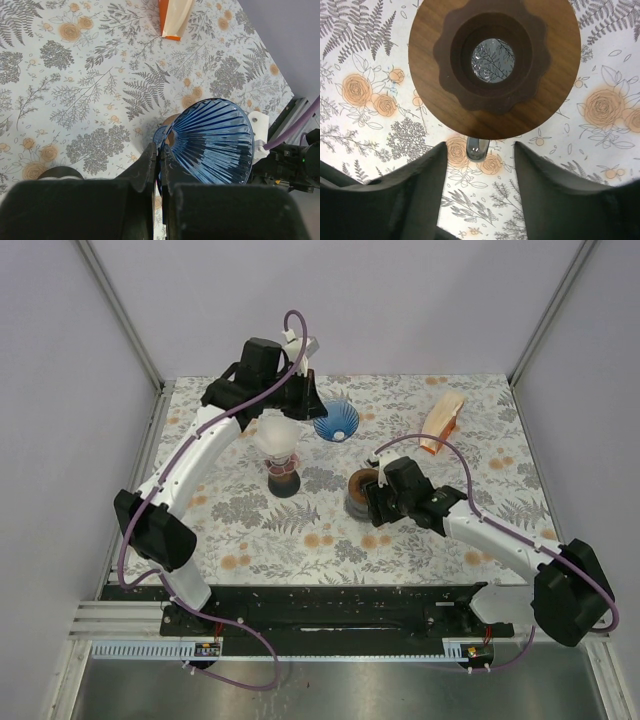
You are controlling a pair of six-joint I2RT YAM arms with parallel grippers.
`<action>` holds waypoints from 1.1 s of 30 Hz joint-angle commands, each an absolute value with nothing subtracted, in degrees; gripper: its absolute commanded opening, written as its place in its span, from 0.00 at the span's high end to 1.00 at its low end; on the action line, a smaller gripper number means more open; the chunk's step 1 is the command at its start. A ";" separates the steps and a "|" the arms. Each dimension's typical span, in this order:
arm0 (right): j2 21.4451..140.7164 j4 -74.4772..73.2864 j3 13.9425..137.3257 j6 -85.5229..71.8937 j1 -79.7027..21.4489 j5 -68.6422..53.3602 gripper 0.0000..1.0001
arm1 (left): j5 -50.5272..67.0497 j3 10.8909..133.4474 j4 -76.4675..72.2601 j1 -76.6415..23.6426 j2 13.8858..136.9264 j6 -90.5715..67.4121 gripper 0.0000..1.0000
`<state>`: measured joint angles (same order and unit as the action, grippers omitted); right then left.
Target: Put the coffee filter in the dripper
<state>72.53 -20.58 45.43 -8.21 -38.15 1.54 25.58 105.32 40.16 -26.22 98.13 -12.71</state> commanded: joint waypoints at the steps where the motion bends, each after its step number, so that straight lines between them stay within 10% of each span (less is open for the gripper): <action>1: 69.18 -22.49 45.88 -8.53 -38.76 1.85 0.29 | 27.33 104.77 36.47 -26.81 95.45 -13.36 1.00; 8: 62.76 -27.06 47.80 -9.67 -38.76 -2.98 0.00 | 27.16 103.18 36.47 -27.68 94.92 -13.27 1.00; 33: 72.15 -54.94 89.21 -17.49 -29.28 -2.17 0.14 | 23.90 95.54 34.37 -31.20 93.86 -21.18 1.00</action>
<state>71.46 -56.03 86.06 -14.35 -33.56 -1.13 24.62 96.44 38.85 -29.98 96.49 -18.61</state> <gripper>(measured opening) 0.891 0.042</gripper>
